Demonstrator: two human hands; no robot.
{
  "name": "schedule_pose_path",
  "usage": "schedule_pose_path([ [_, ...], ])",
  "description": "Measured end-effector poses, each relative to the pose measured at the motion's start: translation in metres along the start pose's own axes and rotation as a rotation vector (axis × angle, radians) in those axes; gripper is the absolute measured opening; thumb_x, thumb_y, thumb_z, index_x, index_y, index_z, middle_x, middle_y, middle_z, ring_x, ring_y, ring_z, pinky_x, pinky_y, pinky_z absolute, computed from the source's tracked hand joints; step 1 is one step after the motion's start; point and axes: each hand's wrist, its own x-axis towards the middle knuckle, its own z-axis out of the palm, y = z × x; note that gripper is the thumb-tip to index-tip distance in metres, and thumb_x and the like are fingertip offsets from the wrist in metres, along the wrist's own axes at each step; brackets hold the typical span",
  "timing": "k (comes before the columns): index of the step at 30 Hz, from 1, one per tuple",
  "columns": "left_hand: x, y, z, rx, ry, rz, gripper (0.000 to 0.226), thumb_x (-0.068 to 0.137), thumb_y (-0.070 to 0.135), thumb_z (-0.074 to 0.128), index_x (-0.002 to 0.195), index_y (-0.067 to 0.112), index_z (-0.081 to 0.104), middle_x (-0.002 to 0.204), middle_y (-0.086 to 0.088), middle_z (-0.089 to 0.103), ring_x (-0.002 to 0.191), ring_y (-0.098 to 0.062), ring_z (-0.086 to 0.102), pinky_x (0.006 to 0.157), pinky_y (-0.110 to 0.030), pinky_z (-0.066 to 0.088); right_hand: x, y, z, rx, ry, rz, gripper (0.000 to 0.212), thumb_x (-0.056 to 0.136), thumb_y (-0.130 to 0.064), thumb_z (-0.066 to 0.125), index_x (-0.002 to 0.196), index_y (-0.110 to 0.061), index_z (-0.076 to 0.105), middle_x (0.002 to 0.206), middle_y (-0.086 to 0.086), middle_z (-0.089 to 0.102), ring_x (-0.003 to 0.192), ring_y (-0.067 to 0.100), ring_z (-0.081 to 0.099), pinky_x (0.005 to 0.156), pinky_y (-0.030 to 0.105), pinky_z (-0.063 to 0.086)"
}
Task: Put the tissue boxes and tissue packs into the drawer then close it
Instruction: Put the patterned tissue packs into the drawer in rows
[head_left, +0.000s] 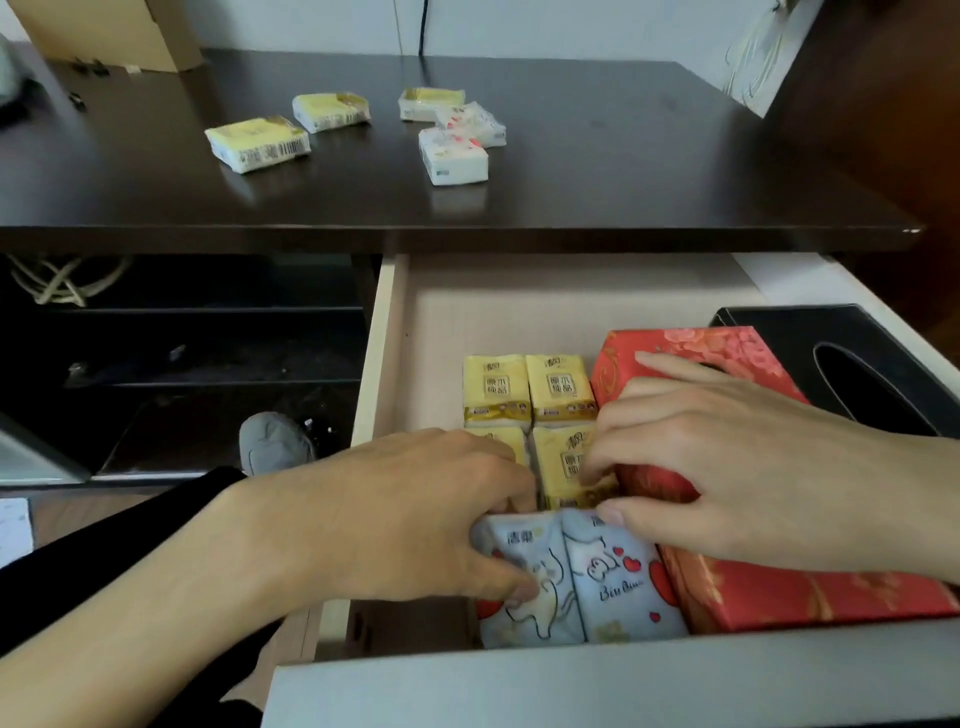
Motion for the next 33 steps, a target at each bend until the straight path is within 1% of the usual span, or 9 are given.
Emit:
schedule_pose_path([
  [4, 0.002, -0.007, -0.021, -0.028, 0.093, -0.03, 0.044, 0.08, 0.074, 0.051, 0.107, 0.039, 0.06, 0.095, 0.022, 0.058, 0.089, 0.0, 0.056, 0.071, -0.025, 0.048, 0.033, 0.009, -0.024, -0.001, 0.202, -0.049, 0.029, 0.091, -0.054, 0.054, 0.109, -0.04, 0.071, 0.103, -0.027, 0.064, 0.104, -0.002, 0.057, 0.088, 0.032, 0.047],
  [8, 0.009, -0.039, -0.064, -0.096, 0.404, -0.124, 0.036, 0.084, 0.063, 0.053, 0.095, 0.033, 0.069, 0.088, 0.016, 0.067, 0.085, -0.003, 0.062, 0.073, -0.033, 0.052, 0.096, 0.027, -0.056, 0.146, 0.485, -0.117, 0.02, 0.092, -0.027, 0.066, 0.109, -0.025, 0.076, 0.108, -0.014, 0.072, 0.105, 0.01, 0.066, 0.096, 0.04, 0.051],
  [11, 0.016, -0.069, -0.084, -0.017, 0.672, -0.256, 0.019, 0.089, 0.045, 0.056, 0.095, 0.032, 0.069, 0.091, 0.014, 0.066, 0.088, -0.005, 0.062, 0.076, -0.039, 0.053, 0.154, 0.044, -0.068, 0.219, 0.538, -0.046, 0.026, 0.094, -0.017, 0.066, 0.118, -0.019, 0.074, 0.118, -0.002, 0.069, 0.111, 0.018, 0.063, 0.099, 0.045, 0.052],
  [15, 0.042, -0.099, -0.099, -0.038, 0.891, -0.39, 0.03, 0.092, 0.034, 0.058, 0.119, 0.025, 0.065, 0.116, 0.008, 0.062, 0.108, -0.012, 0.059, 0.091, -0.041, 0.051, 0.222, 0.065, -0.079, 0.183, 0.54, 0.077, 0.043, 0.096, -0.005, 0.054, 0.136, -0.016, 0.064, 0.14, 0.006, 0.059, 0.131, 0.026, 0.053, 0.108, 0.039, 0.043],
  [19, 0.083, -0.112, -0.109, -0.063, 0.776, -0.382, 0.058, 0.092, 0.035, 0.056, 0.146, 0.019, 0.044, 0.151, -0.001, 0.042, 0.139, -0.018, 0.037, 0.108, -0.036, 0.036, 0.263, 0.079, -0.085, 0.068, 0.413, 0.196, 0.069, 0.093, 0.004, 0.045, 0.159, -0.013, 0.039, 0.166, 0.009, 0.038, 0.152, 0.03, 0.033, 0.12, 0.044, 0.033],
  [22, 0.102, -0.12, -0.106, 0.038, 0.619, -0.408, 0.065, 0.094, 0.042, 0.052, 0.152, 0.017, 0.034, 0.159, -0.003, 0.032, 0.144, -0.022, 0.027, 0.111, -0.042, 0.031, 0.274, 0.088, -0.082, 0.044, 0.357, 0.177, 0.059, 0.094, 0.001, 0.043, 0.15, -0.014, 0.05, 0.158, 0.01, 0.048, 0.145, 0.032, 0.04, 0.114, 0.048, 0.04],
  [25, 0.107, -0.124, -0.109, 0.084, 0.672, -0.422, 0.053, 0.094, 0.046, 0.05, 0.14, 0.02, 0.05, 0.143, -0.001, 0.049, 0.129, -0.021, 0.043, 0.093, -0.039, 0.043, 0.268, 0.096, -0.082, -0.064, 0.423, 0.135, 0.038, 0.097, -0.012, 0.05, 0.133, -0.015, 0.063, 0.135, 0.008, 0.06, 0.127, 0.031, 0.052, 0.096, 0.044, 0.047],
  [29, 0.108, -0.113, -0.11, 0.107, 0.806, -0.434, 0.037, 0.084, 0.053, 0.055, 0.105, 0.024, 0.062, 0.114, 0.004, 0.056, 0.11, -0.017, 0.047, 0.072, -0.033, 0.036, 0.237, 0.109, -0.086, -0.116, 0.487, 0.051, 0.018, 0.095, -0.027, 0.062, 0.108, -0.023, 0.074, 0.114, 0.0, 0.064, 0.113, 0.025, 0.055, 0.091, 0.046, 0.05],
  [33, 0.104, -0.107, -0.118, 0.062, 0.668, -0.424, 0.03, 0.077, 0.047, 0.065, 0.097, 0.026, 0.057, 0.125, 0.007, 0.057, 0.114, -0.016, 0.048, 0.072, -0.033, 0.035, 0.224, 0.113, -0.094, 0.103, 0.434, 0.036, 0.023, 0.088, -0.04, 0.072, 0.09, -0.016, 0.073, 0.122, 0.001, 0.063, 0.115, 0.023, 0.057, 0.101, 0.044, 0.045],
])
